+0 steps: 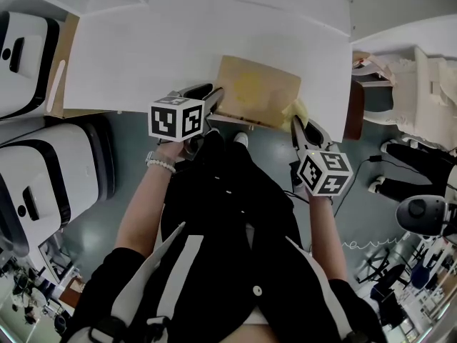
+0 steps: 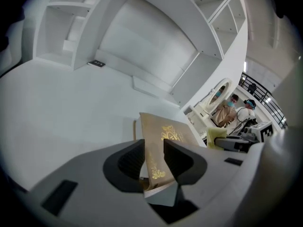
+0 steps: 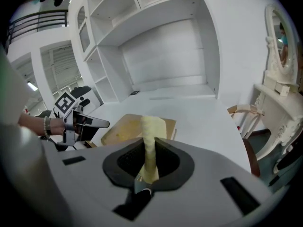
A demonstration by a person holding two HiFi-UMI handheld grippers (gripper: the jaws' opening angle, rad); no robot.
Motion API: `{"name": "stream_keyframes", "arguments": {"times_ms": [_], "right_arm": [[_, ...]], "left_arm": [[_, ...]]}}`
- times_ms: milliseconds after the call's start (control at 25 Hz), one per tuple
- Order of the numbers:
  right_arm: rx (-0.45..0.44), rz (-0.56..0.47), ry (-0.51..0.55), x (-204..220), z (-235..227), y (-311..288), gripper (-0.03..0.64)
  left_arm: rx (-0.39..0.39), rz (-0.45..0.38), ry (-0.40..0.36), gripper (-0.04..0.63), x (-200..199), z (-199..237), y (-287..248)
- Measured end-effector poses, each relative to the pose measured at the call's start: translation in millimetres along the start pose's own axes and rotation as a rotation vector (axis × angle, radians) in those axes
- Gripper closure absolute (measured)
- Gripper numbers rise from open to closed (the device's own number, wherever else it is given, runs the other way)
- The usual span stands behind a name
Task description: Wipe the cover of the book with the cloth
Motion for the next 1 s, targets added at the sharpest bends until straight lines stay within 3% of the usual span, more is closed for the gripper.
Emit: {"name": "stream_keyframes", "arguments": {"times_ms": [80,240,560,840,1000], "right_arm": [[-0.014,-0.039,0.015,-11,5,-1,0.580],[-0.046,-0.113,0.043,-36,16,-2,0.580],[-0.108,-0.279,0.122,-86,44,5,0.580],[-0.147,-0.390,0.151,-121,62,16,0.581],[-0.180,-0.421,0.158,-133,69,17,0.581]], "left_arm": [[0.005,-0.019,-0.031,0.470,-7,-2,6],[-0.022,-0.085,-0.110,0.591,-26,-9,19],[-0.004,-0.224,-0.177,0.594,-63,-33,42],[-0.009,-0.343,-0.311,0.594,-97,-59,74],[0.010,-0.403,-0.348,0.594,-112,-78,88]]}}
Point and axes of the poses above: the fingertips, and each gripper's own axes: y backward along the fingers, z to its left, x out of its underside, the point moved 9 cm from there along y, backward along the fingers, and after that the axes turned 9 degrees about -z, right-handed, at the moved point
